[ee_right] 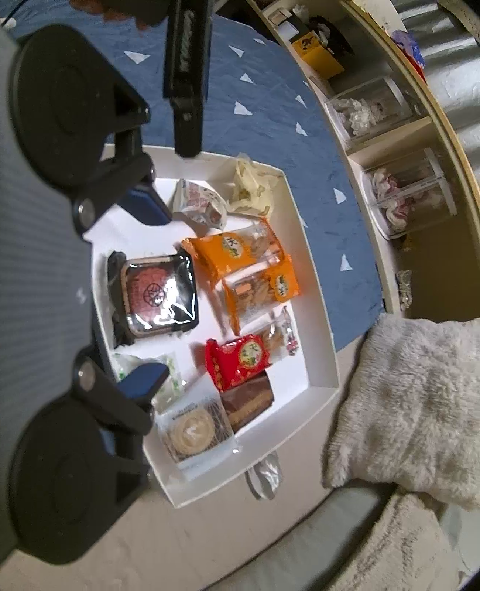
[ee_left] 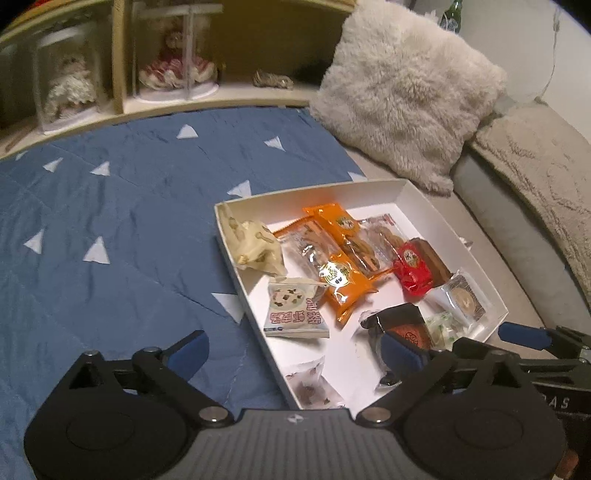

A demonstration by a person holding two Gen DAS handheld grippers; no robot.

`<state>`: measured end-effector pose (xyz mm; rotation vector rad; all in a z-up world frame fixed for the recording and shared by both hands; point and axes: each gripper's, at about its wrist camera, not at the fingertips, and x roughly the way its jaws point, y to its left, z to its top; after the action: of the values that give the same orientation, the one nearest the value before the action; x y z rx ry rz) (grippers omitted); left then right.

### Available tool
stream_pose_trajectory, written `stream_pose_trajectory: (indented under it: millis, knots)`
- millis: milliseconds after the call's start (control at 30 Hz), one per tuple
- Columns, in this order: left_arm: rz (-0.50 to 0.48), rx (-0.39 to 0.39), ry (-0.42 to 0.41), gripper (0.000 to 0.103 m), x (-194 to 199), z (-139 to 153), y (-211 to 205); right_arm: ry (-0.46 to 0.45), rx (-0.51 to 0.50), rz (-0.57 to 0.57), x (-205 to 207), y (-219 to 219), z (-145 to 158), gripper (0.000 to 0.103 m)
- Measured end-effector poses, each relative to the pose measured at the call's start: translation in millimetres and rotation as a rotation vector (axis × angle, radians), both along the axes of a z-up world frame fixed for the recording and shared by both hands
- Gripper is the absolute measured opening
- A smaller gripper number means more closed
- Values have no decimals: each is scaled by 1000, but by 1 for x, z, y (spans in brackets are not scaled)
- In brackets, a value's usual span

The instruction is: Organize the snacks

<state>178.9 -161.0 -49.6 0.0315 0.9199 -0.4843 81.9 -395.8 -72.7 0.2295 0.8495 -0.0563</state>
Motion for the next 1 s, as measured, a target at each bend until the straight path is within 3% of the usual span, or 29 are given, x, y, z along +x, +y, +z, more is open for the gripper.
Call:
stream_pose_trajectory:
  millis: [333, 1000]
  knots:
    - [11, -37, -58, 103, -40, 28, 18, -54, -53, -30, -33, 3, 29, 102]
    - [38, -54, -180, 103, -130, 62, 51, -139, -118, -68, -125, 23, 72, 103]
